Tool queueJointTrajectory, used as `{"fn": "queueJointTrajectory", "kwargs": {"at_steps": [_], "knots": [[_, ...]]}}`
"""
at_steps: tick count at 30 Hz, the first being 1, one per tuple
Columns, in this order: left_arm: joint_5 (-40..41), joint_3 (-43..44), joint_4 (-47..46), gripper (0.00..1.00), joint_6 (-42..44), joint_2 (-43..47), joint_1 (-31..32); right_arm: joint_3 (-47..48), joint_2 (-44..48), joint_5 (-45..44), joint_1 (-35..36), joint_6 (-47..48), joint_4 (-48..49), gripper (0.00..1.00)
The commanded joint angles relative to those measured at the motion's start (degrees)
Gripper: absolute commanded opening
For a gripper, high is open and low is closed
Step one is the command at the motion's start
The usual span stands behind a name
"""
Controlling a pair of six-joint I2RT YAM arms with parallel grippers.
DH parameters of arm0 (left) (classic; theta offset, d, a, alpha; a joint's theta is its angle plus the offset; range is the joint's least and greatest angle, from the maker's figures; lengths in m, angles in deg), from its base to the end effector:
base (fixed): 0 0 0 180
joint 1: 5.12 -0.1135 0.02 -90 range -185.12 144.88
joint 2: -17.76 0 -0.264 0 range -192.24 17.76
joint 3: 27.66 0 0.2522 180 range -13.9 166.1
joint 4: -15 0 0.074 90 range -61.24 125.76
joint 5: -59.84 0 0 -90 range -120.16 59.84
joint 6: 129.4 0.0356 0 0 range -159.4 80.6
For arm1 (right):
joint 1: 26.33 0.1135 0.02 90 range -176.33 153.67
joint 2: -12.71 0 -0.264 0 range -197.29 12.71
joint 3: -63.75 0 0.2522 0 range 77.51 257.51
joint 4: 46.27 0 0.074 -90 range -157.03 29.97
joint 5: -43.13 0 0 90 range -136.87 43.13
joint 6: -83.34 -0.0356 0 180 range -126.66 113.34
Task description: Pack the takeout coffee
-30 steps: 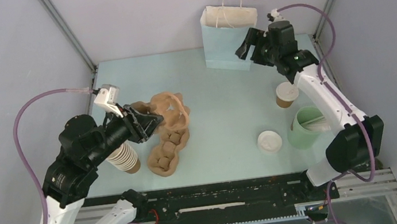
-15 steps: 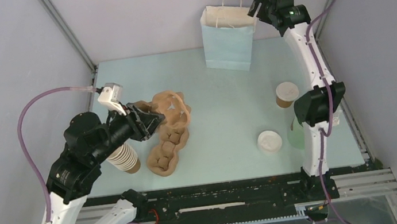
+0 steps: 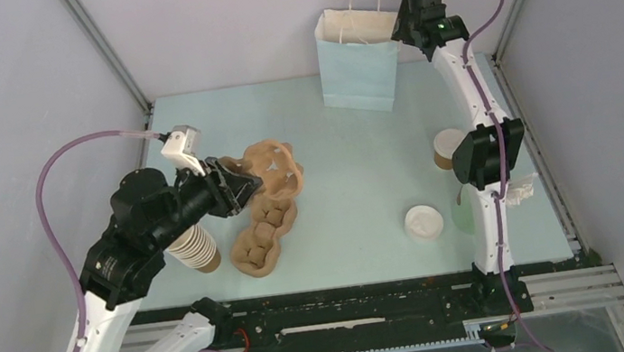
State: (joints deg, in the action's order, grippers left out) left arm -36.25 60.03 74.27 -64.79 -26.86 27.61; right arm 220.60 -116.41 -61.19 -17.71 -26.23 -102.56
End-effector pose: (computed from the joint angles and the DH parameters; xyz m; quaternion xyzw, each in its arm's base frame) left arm 0.1001 -0.0688 0.4406 0.0829 0.7949 -0.3284 0.5035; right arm 0.5007 0.0670 0.3838 0.1448 0.8430 0.0195 0.5177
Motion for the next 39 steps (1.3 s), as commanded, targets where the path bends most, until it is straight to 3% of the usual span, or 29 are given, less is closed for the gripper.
{"fn": "queueJointTrajectory", "kwargs": {"at_steps": [1,6,11,15,20,25,32,36,39], "knots": [[0.79,-0.89,-1.91,0.08,1.52,-0.69,0.13,2.59,-1.54,-1.69,0.19,2.85,3.78,0.58],[0.89,-0.9,-2.31,0.07,1.61,-1.36,0.14,2.76,-2.68,0.6,0.29,4.97,7.04,0.45],[2.13,-0.81,-2.24,0.05,2.28,-1.85,0.14,0.8,-0.99,1.9,2.02,10.19,10.18,0.23],[3.18,-0.83,-1.85,0.04,2.86,-1.9,0.13,-3.42,3.87,0.81,3.8,13.49,12.07,0.17],[3.61,-0.99,-1.69,0.04,3.14,-1.43,0.09,-11.59,11.28,0.89,5.34,14.37,11.69,0.01],[3.69,-1.36,-1.51,0.04,3.16,-0.75,0.1,-25.65,20.84,-0.04,8.62,15.4,12.69,0.0],[5.19,-0.34,-0.17,0.03,4.08,0.1,0.14,-55.54,38.9,0.48,15.2,19.34,26.82,0.0],[5.93,0.15,0.92,0.03,4.75,0.9,0.11,-66.88,47.52,4.85,16.38,17.76,30.25,0.0],[5.93,-0.36,1.02,0.03,4.6,1.65,0.11,-70.81,51.81,-0.15,17.44,11.06,27.6,0.03]]}}
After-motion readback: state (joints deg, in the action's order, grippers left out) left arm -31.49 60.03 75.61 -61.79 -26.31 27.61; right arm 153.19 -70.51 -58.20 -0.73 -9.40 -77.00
